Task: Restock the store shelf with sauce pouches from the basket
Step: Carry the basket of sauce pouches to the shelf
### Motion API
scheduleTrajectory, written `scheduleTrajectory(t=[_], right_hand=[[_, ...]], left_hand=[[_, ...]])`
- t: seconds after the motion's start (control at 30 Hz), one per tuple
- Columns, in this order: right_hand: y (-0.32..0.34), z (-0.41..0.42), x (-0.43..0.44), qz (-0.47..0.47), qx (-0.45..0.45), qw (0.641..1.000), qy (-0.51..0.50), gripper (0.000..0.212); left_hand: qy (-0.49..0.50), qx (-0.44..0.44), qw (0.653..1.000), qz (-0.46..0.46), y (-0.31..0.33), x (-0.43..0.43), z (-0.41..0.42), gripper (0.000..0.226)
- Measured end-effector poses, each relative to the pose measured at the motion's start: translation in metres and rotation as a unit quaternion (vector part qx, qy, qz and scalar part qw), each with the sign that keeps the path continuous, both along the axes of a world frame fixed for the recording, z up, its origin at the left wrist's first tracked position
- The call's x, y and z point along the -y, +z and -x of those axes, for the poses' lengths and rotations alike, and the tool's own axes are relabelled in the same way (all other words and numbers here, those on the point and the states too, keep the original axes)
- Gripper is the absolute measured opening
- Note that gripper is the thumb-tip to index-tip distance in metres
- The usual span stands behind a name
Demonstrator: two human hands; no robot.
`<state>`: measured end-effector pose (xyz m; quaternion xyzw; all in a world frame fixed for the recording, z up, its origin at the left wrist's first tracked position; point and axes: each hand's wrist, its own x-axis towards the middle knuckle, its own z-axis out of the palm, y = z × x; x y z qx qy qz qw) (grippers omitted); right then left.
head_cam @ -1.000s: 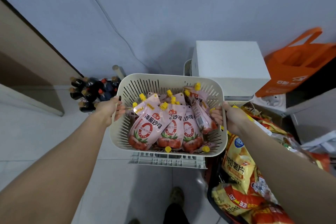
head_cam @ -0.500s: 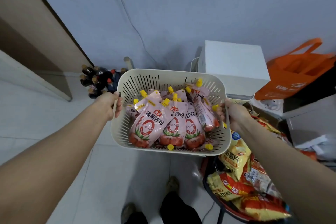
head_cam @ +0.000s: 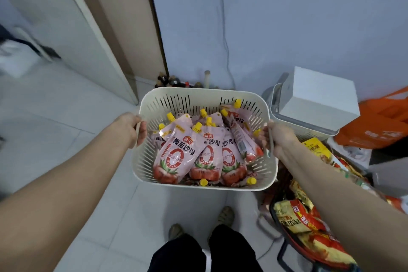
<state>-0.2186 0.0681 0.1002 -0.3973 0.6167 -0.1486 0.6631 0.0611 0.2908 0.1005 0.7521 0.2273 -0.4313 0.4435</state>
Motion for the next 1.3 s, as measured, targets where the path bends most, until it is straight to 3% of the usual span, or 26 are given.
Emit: scheduleTrajectory(t=[0.23, 0.4, 0.73, 1.13, 1.3], right_hand=[[-0.005, -0.076, -0.072, -0.066, 0.017, 0.992, 0.105, 0.04], [-0.006, -0.145, -0.122, -0.039, -0.021, 0.966, 0.255, 0.036], [0.016, -0.249, -0.286, -0.042, 0.03, 0.863, 0.502, 0.036], [0.021, -0.279, -0.522, -0.056, 0.006, 0.78, 0.623, 0.032], [0.025, -0.313, -0.618, -0.07, 0.012, 0.722, 0.688, 0.03]], left_hand=[[0.149, 0.014, 0.988, -0.025, 0.02, -0.14, -0.004, 0.034], [0.297, -0.007, 0.955, 0.001, 0.027, -0.24, 0.021, 0.036], [0.568, 0.002, 0.821, 0.066, 0.036, -0.419, 0.117, 0.031], [0.711, -0.005, 0.702, 0.029, 0.058, -0.596, 0.184, 0.031], [0.778, -0.001, 0.628, 0.02, 0.068, -0.652, 0.199, 0.025]])
